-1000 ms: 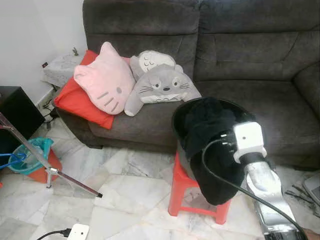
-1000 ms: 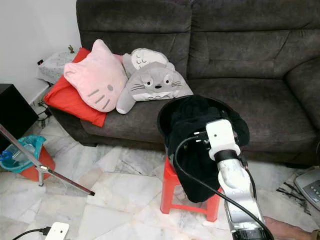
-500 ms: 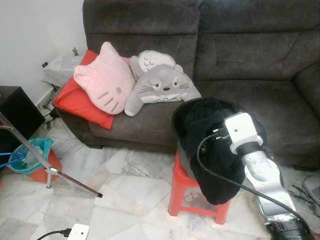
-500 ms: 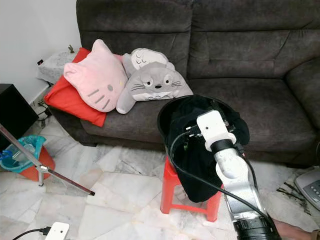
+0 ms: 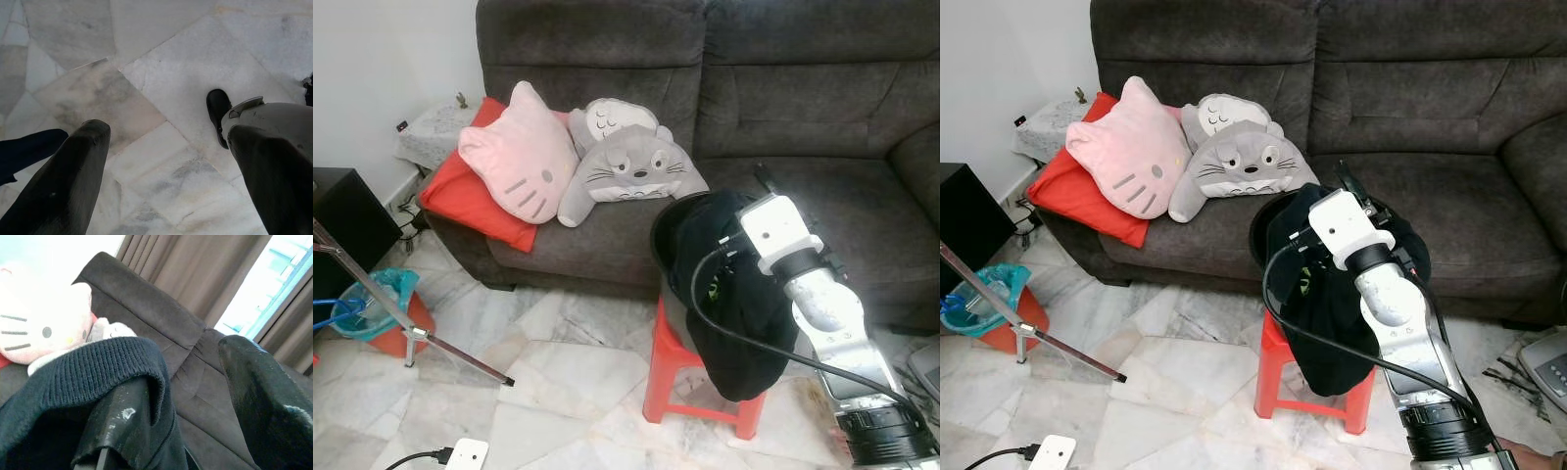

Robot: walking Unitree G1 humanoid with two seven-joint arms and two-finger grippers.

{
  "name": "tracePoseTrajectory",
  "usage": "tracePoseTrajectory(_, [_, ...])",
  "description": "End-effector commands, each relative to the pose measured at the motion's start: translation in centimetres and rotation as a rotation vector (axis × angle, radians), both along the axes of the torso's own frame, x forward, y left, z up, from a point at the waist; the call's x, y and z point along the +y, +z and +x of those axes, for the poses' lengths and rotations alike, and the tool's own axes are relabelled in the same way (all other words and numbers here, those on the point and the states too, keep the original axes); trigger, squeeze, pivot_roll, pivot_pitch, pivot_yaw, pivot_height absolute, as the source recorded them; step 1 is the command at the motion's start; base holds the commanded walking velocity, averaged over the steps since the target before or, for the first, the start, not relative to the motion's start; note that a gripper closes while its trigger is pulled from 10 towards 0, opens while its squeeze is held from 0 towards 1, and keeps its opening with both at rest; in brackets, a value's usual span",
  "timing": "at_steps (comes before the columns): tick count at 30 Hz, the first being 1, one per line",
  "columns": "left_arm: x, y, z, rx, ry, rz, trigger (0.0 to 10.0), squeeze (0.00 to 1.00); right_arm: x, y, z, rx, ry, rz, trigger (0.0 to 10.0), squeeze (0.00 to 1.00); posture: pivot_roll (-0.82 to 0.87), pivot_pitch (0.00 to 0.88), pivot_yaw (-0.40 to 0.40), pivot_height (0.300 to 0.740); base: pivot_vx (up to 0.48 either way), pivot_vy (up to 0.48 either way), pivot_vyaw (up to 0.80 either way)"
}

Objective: Hang hanger

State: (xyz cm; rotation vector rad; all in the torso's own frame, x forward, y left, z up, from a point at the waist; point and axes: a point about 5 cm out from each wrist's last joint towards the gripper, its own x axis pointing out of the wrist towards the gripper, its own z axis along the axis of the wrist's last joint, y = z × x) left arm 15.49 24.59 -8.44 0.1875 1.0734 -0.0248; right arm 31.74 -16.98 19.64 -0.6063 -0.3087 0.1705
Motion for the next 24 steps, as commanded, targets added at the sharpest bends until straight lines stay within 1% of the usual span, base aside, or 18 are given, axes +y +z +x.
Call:
tracePoseTrajectory(1, [0.5, 0.1, -0.2, 0.012, -0.011, 0.018, 10.0, 0.00, 0.7, 2.9, -0.2, -0.116, 0.044, 0.051, 10.0, 0.00, -0.07, 0.000, 0.097, 0.740, 0.000, 0.000, 0.00])
tracePoseTrajectory(4, [0.5, 0.1, -0.2, 0.012, -0.012, 0.019, 10.0, 0.00, 1.1, 4.1, -0.4, -0.147, 0.072, 0.061, 10.0, 0.00, -0.07, 0.000, 0.096, 0.740, 0.000, 0.000, 0.00])
tracePoseTrajectory(7, [0.5, 0.1, -0.2, 0.012, -0.011, 0.019, 10.0, 0.00, 1.4, 4.5, -0.5, -0.160, 0.089, 0.056, 10.0, 0.00, -0.07, 0.000, 0.096, 0.740, 0.000, 0.000, 0.00])
tracePoseTrajectory(12, [0.5, 0.1, -0.2, 0.012, -0.011, 0.019, 10.0, 0.00, 2.0, 5.7, -1.1, -0.202, 0.136, 0.078, 10.0, 0.00, -0.07, 0.000, 0.097, 0.740, 0.000, 0.000, 0.00])
tracePoseTrajectory(16, [0.5, 0.1, -0.2, 0.012, -0.012, 0.020, 10.0, 0.00, 2.2, 6.3, -1.3, -0.218, 0.155, 0.084, 10.0, 0.00, -0.07, 0.000, 0.098, 0.740, 0.000, 0.000, 0.00])
tracePoseTrajectory(24, [0.5, 0.1, -0.2, 0.012, -0.015, 0.020, 10.0, 0.00, 2.1, 9.2, -1.9, -0.306, 0.180, 0.109, 10.0, 0.00, -0.07, 0.000, 0.101, 0.740, 0.000, 0.000, 0.00])
